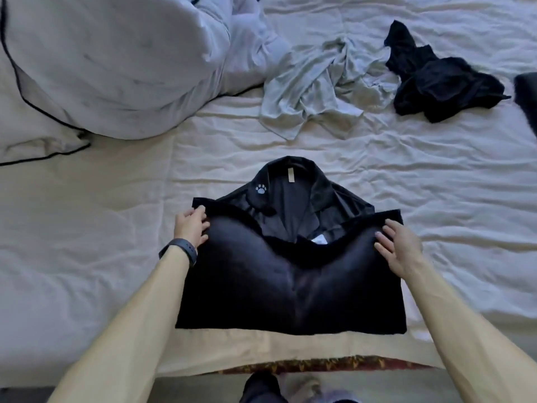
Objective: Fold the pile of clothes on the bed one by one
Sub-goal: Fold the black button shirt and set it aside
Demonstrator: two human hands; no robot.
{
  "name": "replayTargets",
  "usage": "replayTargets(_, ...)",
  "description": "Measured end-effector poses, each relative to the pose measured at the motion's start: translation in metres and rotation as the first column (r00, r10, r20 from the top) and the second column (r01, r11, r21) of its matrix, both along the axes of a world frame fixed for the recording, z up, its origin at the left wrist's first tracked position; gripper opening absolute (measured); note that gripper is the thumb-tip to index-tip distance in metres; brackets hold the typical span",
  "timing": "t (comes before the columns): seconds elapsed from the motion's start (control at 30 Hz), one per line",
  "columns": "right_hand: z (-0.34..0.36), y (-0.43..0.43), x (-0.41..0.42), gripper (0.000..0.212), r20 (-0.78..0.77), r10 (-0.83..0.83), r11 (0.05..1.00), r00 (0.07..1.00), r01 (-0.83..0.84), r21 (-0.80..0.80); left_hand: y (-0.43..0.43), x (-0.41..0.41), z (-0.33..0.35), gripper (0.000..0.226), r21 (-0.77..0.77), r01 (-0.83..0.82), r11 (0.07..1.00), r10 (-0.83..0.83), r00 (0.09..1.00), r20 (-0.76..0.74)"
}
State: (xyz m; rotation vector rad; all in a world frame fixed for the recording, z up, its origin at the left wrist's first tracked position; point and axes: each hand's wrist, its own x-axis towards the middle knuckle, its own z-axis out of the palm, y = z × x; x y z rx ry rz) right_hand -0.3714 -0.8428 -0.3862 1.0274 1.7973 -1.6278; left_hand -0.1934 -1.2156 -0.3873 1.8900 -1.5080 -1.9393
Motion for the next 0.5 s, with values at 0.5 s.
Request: replayTargets(0.5, -0.115, -0.095, -0.107, 0.050, 0.042, 0.970, 0.123, 0.239, -0.633, 0.765, -0.020, -0.136, -0.112, 0.052, -0.437, 0.884, 0.167, -0.665, 0.428, 0.612)
